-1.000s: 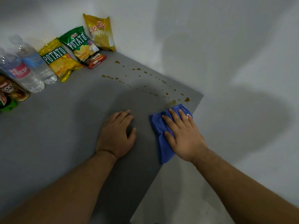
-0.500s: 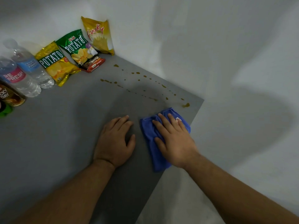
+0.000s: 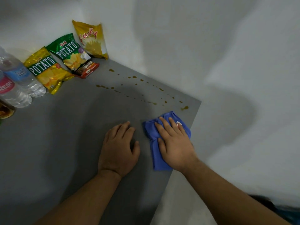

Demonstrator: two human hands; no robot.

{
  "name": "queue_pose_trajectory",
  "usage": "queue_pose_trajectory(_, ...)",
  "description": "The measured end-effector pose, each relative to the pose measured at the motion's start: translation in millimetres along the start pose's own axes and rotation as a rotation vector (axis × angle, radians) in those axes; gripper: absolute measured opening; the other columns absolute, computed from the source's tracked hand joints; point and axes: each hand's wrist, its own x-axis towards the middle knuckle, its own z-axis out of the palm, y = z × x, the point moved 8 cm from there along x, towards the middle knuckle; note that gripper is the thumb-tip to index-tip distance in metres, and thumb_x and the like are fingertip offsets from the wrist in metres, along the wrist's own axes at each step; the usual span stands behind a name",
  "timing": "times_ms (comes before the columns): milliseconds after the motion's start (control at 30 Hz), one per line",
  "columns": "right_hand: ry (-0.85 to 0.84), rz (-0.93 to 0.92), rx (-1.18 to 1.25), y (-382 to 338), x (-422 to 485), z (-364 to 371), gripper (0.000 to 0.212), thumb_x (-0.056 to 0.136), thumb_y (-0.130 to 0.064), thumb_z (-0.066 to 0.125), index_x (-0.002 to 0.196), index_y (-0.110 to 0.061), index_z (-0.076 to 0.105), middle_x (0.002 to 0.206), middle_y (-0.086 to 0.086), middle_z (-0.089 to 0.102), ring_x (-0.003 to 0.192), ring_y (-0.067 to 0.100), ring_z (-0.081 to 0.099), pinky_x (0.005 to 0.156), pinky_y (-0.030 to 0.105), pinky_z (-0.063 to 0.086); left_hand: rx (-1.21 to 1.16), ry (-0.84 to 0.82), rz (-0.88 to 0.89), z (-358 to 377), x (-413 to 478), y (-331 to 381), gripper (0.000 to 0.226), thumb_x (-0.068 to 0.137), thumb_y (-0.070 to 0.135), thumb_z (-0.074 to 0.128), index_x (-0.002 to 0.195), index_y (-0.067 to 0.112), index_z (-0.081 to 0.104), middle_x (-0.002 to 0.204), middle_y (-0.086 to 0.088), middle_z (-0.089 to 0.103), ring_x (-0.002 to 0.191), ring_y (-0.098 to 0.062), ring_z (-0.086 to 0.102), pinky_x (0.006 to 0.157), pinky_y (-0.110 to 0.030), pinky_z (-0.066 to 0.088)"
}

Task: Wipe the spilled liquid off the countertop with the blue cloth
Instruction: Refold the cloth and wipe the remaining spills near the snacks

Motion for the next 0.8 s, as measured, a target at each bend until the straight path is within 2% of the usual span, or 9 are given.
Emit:
queue_pose_trajectory(133, 0.052, 0.130, 0.018, 24.0, -15.5, -4.0, 0.065, 0.104, -0.047, 0.017, 0.162, -0.021, 0.029, 0.171, 0.003, 0.022, 0.159, 0.027, 0.014, 0.129, 0.049, 0.009, -0.013, 0.005, 0.007, -0.3, 1.3, -0.5, 0.049, 0.090, 0.033, 0.060, 0.134, 0.013, 0.063, 0.151, -0.008, 0.054, 0.137, -0.033, 0.048, 0.113, -0.054, 0.041)
queue_pose_trajectory(300, 0.062, 0.312, 0.030, 59.4, -9.1, -6.3, 0.071, 0.102, -0.050, 0.009, 0.165, -0.019, 0.016, 0.173, 0.005, 0.008, 0.160, 0.030, 0.004, 0.128, 0.050, 0.008, -0.017, 0.081, 0.028, -8.4, 16.5, -0.4, 0.052, 0.080, 0.038, 0.054, 0.121, 0.010, 0.070, 0.132, -0.013, 0.065, 0.122, -0.038, 0.058, 0.103, -0.051, 0.048)
queue_pose_trajectory(400, 0.019, 0.388, 0.004, 87.1, 11.5, -7.1, 0.071, 0.105, -0.052, 0.016, 0.165, -0.016, 0.005, 0.174, 0.008, -0.001, 0.159, 0.032, -0.002, 0.128, 0.052, 0.008, 0.009, 0.063, 0.077, -8.1, 36.3, 2.4, 0.052, 0.081, 0.038, 0.057, 0.123, 0.010, 0.068, 0.134, -0.013, 0.063, 0.125, -0.039, 0.056, 0.108, -0.055, 0.044)
queue_pose_trajectory(500, -0.003, 0.417, -0.005, 99.1, 42.6, -14.1, 0.076, 0.104, -0.055, 0.024, 0.165, -0.014, 0.006, 0.173, 0.012, -0.001, 0.159, 0.037, -0.004, 0.128, 0.054, 0.005, 0.015, -0.004, 0.090, 0.0, 47.9, 2.3, 0.054, 0.085, 0.041, 0.055, 0.130, 0.013, 0.065, 0.144, -0.009, 0.057, 0.135, -0.034, 0.050, 0.117, -0.057, 0.034)
queue_pose_trajectory(633, -0.008, 0.348, -0.060, 85.6, 67.2, -17.4, 0.077, 0.103, -0.057, 0.027, 0.164, -0.013, 0.014, 0.173, 0.014, 0.006, 0.158, 0.040, 0.001, 0.127, 0.058, 0.004, 0.017, -0.024, 0.075, 4.7, 49.2, -1.3, 0.055, 0.089, 0.046, 0.051, 0.135, 0.017, 0.060, 0.150, -0.005, 0.052, 0.140, -0.030, 0.045, 0.120, -0.053, 0.034)
queue_pose_trajectory(800, -0.044, 0.044, -0.071, 64.1, 41.8, -11.9, 0.078, 0.101, -0.065, 0.012, 0.165, -0.020, 0.012, 0.174, 0.004, 0.007, 0.160, 0.030, -0.001, 0.128, 0.054, 0.002, -0.001, 0.001, 0.072, -0.2, 48.2, 0.5, 0.054, 0.086, 0.043, 0.057, 0.131, 0.014, 0.063, 0.147, -0.007, 0.055, 0.138, -0.031, 0.048, 0.117, -0.053, 0.038)
